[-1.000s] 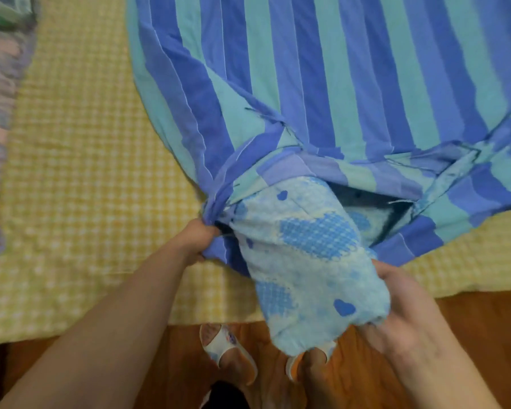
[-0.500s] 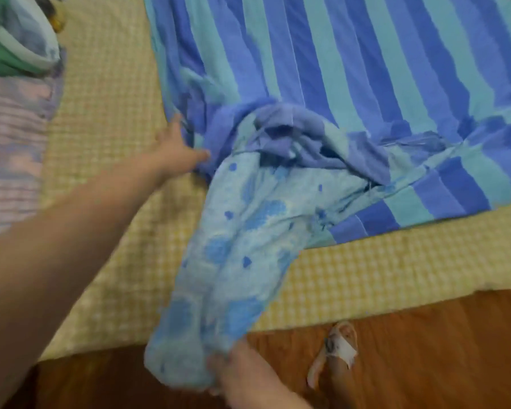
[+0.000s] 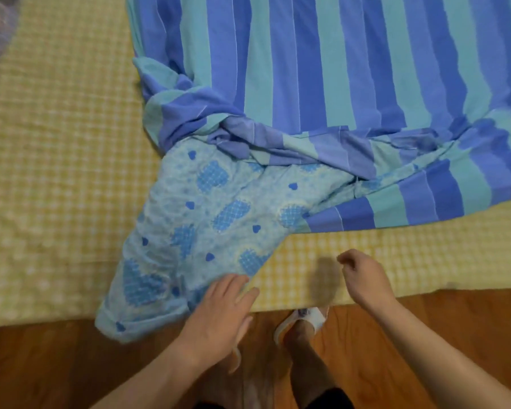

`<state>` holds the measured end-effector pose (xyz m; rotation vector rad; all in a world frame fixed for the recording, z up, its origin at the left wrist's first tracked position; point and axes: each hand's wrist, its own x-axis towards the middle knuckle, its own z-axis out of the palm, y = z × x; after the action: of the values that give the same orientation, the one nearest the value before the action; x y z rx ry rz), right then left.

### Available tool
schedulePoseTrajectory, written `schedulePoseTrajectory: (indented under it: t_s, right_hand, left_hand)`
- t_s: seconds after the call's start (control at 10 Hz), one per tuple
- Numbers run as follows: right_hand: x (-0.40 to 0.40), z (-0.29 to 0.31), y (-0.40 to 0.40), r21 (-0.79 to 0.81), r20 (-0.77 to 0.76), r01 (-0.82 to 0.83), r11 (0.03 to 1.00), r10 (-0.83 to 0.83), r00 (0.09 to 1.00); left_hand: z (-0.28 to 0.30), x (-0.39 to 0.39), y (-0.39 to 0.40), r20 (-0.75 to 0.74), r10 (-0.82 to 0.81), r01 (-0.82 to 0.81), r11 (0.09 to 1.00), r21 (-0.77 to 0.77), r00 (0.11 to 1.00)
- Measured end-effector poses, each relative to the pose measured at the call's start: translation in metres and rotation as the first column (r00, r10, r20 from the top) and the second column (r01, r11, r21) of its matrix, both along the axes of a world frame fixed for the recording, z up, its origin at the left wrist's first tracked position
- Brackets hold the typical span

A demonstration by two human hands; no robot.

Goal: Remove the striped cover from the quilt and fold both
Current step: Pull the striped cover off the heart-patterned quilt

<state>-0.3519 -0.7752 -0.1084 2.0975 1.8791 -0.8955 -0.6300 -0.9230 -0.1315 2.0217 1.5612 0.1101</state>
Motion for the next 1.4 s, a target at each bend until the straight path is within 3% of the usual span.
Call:
schedulePoseTrajectory:
  t_s: [0.1,0.2,0.3,0.4,0.5,0.6,0.7,0.8,0.9,1.0,1.1,1.2,1.3,1.4]
  right_hand:
    - [0.029,-0.002,0.052,0.217,0.052,-0.298,0.930,0.294,0.955]
    - [0.033,-0.013,0.102,0.331,0.135,-0.644,0.690,0.640,0.756]
    - [0.040,-0.022,0.131,0.145,0.289,-0.785,0.602,0.733,0.616]
    - [0.072,-0.025,0.131,-0.042,0.305,-0.832,0.553,0.800,0.517]
    - [0.110,-0.023,0.107,-0.049,0.199,-0.909,0.413,0.896,0.397]
    - [0.137,-0.029,0.081,-0.152,0.163,-0.923,0.353,0.930,0.329]
    - [0.142,-0.034,0.072,-0.285,0.149,-0.818,0.500,0.866,0.477]
    - [0.114,-0.034,0.080,-0.279,0.216,-0.423,0.862,0.486,0.847]
    - [0.075,-0.017,0.093,-0.381,-0.240,0.434,0.816,-0.541,0.806]
    - [0.047,0.010,0.102,-0.830,-0.433,0.478,0.289,-0.873,-0.224]
    - [0.029,0.028,0.100,-0.779,-0.421,0.589,0.214,-0.875,-0.239]
    - [0.062,0.038,0.079,-0.269,-0.468,0.894,0.359,-0.860,0.205]
    - [0.121,0.038,0.038,0.113,0.057,0.784,0.610,-0.792,0.608]
    - [0.123,0.025,0.017,-0.136,0.266,0.706,0.694,-0.661,0.701]
  left_hand:
    - [-0.010,0.046,0.023,-0.015,-0.144,0.145,0.989,0.033,0.989]
    - [-0.029,0.090,0.057,-0.156,-0.131,0.143,0.987,0.066,0.979]
    - [-0.038,0.098,0.100,-0.325,0.050,-0.041,0.999,0.034,0.944]
    - [-0.040,0.077,0.138,-0.444,0.205,-0.176,0.979,0.106,0.872]
    - [-0.029,0.050,0.170,-0.543,0.214,-0.102,0.968,0.230,0.812]
    - [-0.011,0.031,0.186,-0.632,0.180,0.000,0.962,0.274,0.754]
    - [0.013,0.007,0.198,-0.630,0.293,-0.200,0.956,0.216,0.719]
    - [0.040,-0.010,0.204,-0.392,0.511,-0.511,0.852,0.113,0.765]
    - [0.080,-0.003,0.178,-0.009,0.567,-0.566,0.821,-0.075,0.824]
    - [0.101,0.020,0.124,0.138,0.426,-0.386,0.890,-0.242,0.894]
    - [0.086,0.039,0.088,0.101,0.252,-0.223,0.946,-0.236,0.962]
    - [0.048,0.045,0.079,-0.126,0.130,-0.156,0.963,-0.221,0.983]
    - [0.013,0.054,0.078,-0.286,-0.048,-0.054,0.939,-0.340,0.957]
    - [-0.014,0.054,0.080,-0.233,-0.189,0.034,0.840,-0.542,0.954]
